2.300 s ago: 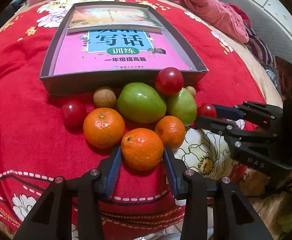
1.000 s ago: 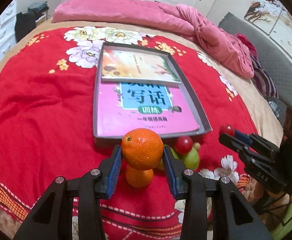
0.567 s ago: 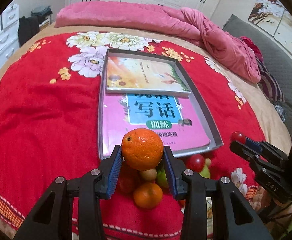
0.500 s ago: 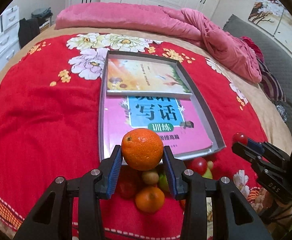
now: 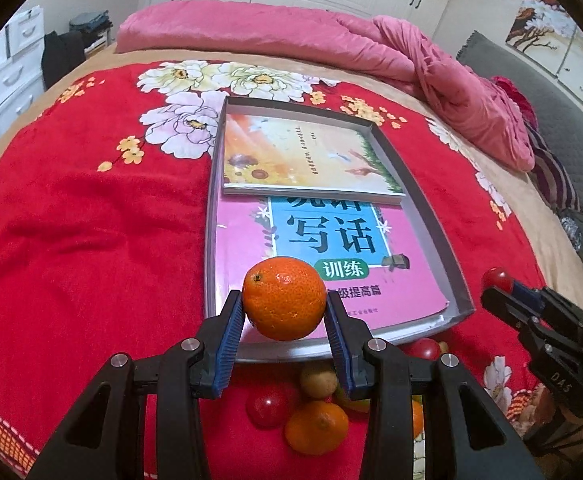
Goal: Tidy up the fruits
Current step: 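Lift the mandarin with the left tool while the right tool carries the tomato over the tray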
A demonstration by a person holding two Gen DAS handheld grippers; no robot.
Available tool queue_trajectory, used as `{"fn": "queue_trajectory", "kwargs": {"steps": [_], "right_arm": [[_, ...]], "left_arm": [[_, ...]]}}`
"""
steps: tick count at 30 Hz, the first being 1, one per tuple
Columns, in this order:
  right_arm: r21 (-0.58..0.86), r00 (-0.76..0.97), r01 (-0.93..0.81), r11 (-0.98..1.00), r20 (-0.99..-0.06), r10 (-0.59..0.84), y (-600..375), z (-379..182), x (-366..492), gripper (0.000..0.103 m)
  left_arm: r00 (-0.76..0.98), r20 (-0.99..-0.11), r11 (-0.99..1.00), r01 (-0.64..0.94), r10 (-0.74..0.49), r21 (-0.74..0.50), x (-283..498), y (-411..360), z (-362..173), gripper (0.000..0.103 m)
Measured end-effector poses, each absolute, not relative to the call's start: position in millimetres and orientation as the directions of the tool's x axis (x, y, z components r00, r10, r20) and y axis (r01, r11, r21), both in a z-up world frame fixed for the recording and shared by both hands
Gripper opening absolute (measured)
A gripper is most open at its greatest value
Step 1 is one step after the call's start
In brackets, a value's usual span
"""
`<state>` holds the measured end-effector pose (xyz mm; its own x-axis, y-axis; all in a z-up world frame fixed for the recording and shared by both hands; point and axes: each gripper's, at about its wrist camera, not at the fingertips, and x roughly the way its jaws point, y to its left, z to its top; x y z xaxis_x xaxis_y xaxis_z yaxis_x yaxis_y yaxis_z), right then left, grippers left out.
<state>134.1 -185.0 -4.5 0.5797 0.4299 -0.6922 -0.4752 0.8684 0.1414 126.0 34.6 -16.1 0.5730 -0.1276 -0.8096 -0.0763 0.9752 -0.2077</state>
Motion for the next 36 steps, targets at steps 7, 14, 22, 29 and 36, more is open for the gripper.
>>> {"fn": "queue_trajectory", "kwargs": {"steps": [7,14,22,29,36], "right_arm": [[0.127,0.578,-0.483,0.867,-0.698,0.424,-179.9,-7.5,140.2,0.029],[0.116,0.570,-0.484,0.867,-0.710,0.413,-175.1,-12.8,149.6,0.029],[0.102,0.552,-0.495,0.863,-0.730,0.403,-169.8,-20.2,156.8,0.029],[0.092,0.539,-0.511,0.854,-0.741,0.402,-165.1,-24.2,158.8,0.029],[0.076,0.523,-0.520,0.851,-0.759,0.388,-158.1,-32.5,164.4,0.029]], "left_arm": [[0.564,-0.818,0.982,-0.058,-0.115,-0.178,131.2,30.8,-23.9,0.042],[0.553,-0.826,0.986,-0.052,-0.106,-0.161,132.2,28.4,-28.7,0.042],[0.538,-0.837,0.986,-0.055,-0.102,-0.156,134.7,28.8,-33.9,0.042],[0.534,-0.839,0.986,-0.055,-0.104,-0.157,136.7,29.2,-36.5,0.042],[0.535,-0.838,0.986,-0.054,-0.103,-0.155,135.8,28.5,-36.9,0.042]]}}
